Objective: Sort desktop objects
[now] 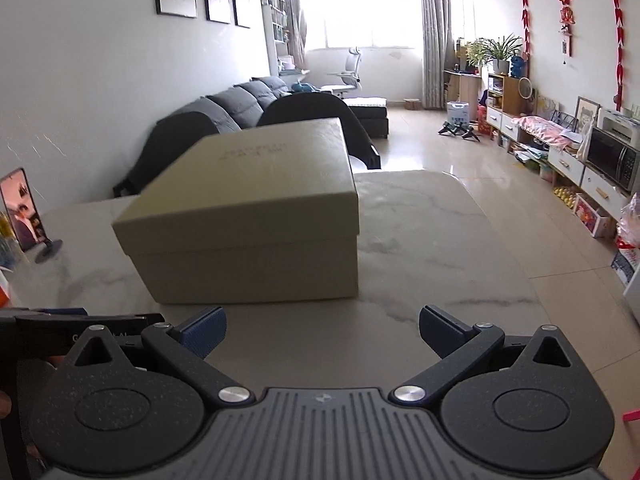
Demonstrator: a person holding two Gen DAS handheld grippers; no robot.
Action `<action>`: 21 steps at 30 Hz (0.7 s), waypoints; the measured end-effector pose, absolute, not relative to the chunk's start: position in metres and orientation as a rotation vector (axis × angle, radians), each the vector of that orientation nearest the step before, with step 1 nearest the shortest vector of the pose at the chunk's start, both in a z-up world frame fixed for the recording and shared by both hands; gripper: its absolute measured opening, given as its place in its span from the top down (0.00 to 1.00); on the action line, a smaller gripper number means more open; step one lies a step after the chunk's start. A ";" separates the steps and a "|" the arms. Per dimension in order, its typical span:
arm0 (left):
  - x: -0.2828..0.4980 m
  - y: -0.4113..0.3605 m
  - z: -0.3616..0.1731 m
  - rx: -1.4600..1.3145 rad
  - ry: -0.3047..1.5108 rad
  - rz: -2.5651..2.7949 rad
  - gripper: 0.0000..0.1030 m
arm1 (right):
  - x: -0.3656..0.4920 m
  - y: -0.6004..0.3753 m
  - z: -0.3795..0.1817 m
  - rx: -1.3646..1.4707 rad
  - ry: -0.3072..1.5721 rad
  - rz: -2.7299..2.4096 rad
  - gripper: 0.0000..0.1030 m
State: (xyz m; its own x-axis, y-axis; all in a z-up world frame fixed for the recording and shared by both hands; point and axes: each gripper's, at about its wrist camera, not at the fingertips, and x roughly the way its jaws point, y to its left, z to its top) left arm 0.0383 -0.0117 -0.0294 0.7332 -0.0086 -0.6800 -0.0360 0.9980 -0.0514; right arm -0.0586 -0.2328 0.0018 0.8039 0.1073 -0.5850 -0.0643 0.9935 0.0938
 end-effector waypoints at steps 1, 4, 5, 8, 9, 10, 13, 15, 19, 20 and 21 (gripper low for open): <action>0.039 -0.012 -0.032 -0.060 0.746 0.015 0.00 | -0.056 -0.232 -0.002 0.068 0.635 0.087 0.00; 0.045 -0.010 -0.042 -0.075 0.752 -0.002 0.00 | -0.049 -0.227 -0.013 0.069 0.656 0.081 0.00; 0.046 -0.009 -0.045 -0.078 0.762 0.001 0.00 | -0.046 -0.226 -0.017 0.069 0.664 0.080 0.00; 0.047 -0.009 -0.050 -0.078 0.769 0.010 0.00 | -0.037 -0.222 -0.030 0.056 0.683 0.068 0.00; 0.048 -0.010 -0.051 -0.077 0.766 0.015 0.00 | -0.034 -0.221 -0.034 0.050 0.692 0.060 0.00; 0.048 -0.011 -0.052 -0.075 0.764 0.020 0.00 | -0.031 -0.220 -0.039 0.046 0.701 0.055 0.00; 0.051 -0.014 -0.056 -0.070 0.763 0.023 0.00 | -0.021 -0.216 -0.053 0.044 0.731 0.055 0.00; 0.053 -0.017 -0.060 -0.067 0.767 0.021 0.00 | -0.016 -0.213 -0.060 0.043 0.750 0.055 0.00; 0.054 -0.023 -0.067 -0.047 0.768 0.020 0.00 | -0.007 -0.210 -0.069 0.033 0.760 0.033 0.00; 0.054 -0.025 -0.068 -0.034 0.759 0.023 0.00 | -0.005 -0.209 -0.071 0.025 0.758 0.021 0.00; 0.053 -0.026 -0.069 -0.027 0.754 0.025 0.00 | -0.004 -0.207 -0.073 0.016 0.756 0.009 0.00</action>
